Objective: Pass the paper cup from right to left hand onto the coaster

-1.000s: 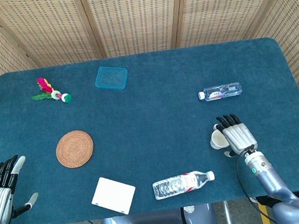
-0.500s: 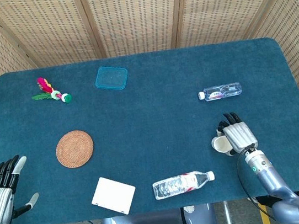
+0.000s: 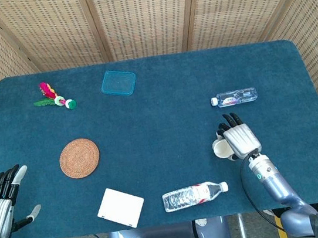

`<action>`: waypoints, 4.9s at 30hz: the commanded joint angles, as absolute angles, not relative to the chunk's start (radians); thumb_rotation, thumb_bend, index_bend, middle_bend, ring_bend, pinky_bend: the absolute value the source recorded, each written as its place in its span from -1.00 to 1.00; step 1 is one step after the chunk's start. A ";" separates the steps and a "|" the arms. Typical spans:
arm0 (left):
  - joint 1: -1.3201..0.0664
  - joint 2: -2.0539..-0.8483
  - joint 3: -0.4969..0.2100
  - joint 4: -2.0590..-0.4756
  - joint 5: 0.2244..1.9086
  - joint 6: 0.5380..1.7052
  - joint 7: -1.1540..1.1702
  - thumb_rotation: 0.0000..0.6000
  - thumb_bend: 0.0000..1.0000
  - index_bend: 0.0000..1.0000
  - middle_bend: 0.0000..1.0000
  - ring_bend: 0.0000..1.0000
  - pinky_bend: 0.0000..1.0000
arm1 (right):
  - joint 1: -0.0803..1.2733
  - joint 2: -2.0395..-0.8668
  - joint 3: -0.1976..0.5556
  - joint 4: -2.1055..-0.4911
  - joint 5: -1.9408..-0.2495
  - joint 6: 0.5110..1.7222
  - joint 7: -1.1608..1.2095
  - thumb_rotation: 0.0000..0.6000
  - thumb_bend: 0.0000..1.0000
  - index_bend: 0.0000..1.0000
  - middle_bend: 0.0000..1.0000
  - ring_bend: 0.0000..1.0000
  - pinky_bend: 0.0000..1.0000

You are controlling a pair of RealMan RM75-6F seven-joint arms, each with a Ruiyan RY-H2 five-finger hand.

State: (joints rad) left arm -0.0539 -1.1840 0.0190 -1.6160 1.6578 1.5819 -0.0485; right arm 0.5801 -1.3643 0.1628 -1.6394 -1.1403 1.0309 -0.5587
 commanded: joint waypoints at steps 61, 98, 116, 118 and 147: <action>-0.085 -1.182 0.010 -1.595 1.601 1.515 -0.122 1.00 -0.50 -1.00 -1.00 -1.00 -1.00 | 0.963 -1.668 0.236 -1.403 -0.851 1.036 -0.736 1.00 -0.83 -0.89 -1.00 -1.00 -1.00; -0.534 -1.083 -0.230 -1.840 1.304 0.981 0.242 1.00 -0.51 -1.00 -1.00 -1.00 -1.00 | 0.323 -1.447 -0.100 -1.435 -1.480 1.596 -0.159 1.00 -0.83 -0.89 -1.00 -1.00 -1.00; -0.915 -1.344 -0.252 -1.684 0.794 0.812 0.679 1.00 -0.50 -1.00 -1.00 -1.00 -1.00 | 0.269 -1.422 -0.008 -1.386 -1.462 1.561 -0.025 1.00 -0.83 -0.89 -1.00 -1.00 -1.00; -0.961 -1.375 -0.251 -1.651 0.726 0.806 0.710 1.00 -0.50 -1.00 -1.00 -1.00 -1.00 | 0.265 -1.420 -0.002 -1.382 -1.467 1.560 -0.014 1.00 -0.83 -0.89 -1.00 -1.00 -1.00; -1.331 -1.652 -0.167 -1.300 0.308 0.735 0.883 1.00 -0.47 -1.00 -1.00 -1.00 -1.00 | 0.222 -1.416 0.075 -1.321 -1.463 1.540 0.104 1.00 -0.83 -0.88 -1.00 -1.00 -1.00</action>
